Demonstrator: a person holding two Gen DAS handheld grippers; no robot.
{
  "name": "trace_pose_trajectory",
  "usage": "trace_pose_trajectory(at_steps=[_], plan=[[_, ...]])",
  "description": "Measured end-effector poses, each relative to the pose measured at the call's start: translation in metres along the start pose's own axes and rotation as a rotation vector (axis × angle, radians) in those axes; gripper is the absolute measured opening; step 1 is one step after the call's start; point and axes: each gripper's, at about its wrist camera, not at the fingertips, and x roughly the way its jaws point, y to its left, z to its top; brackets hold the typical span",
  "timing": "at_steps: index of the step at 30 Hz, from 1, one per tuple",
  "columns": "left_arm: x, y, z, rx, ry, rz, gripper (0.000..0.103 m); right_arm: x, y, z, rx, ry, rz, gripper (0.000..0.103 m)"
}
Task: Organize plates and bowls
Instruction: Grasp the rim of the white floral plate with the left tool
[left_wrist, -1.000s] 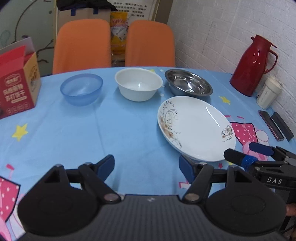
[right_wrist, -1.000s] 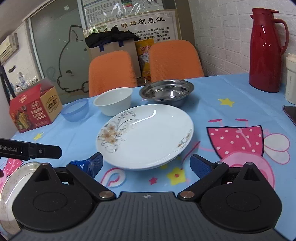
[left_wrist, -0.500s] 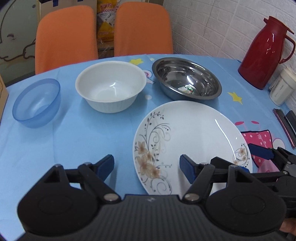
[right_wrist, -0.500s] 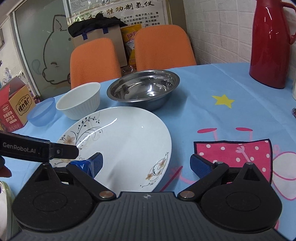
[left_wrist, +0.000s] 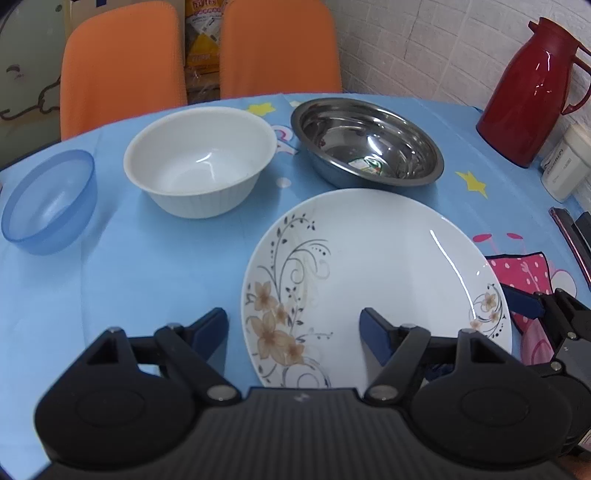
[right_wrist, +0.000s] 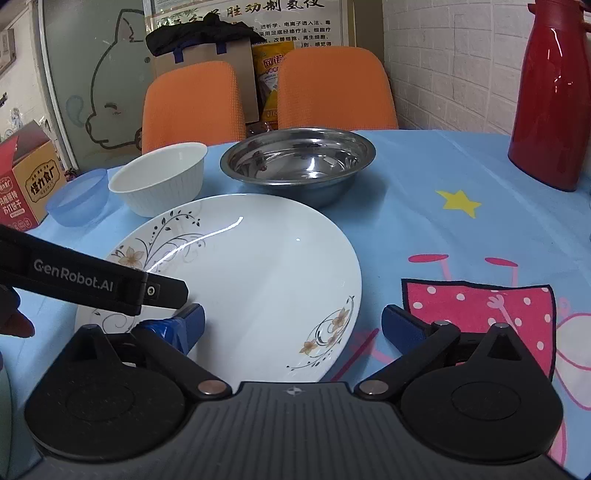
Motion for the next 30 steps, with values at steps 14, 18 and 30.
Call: trace_pose_trajectory(at_steps=[14, 18, 30], plan=[[0.0001, -0.0060, -0.0036, 0.020, -0.027, 0.012, 0.074, -0.0003, 0.0005, -0.0046, -0.003, -0.036, -0.004, 0.091], [0.0001, -0.0078, -0.0033, 0.021, -0.030, 0.015, 0.076, -0.0007, 0.0017, -0.0045, -0.005, -0.036, -0.007, 0.091], [-0.0020, -0.0061, -0.0047, 0.047, -0.023, 0.003, 0.075, -0.0020, 0.0068, -0.0020, -0.022, -0.010, 0.024, 0.088]])
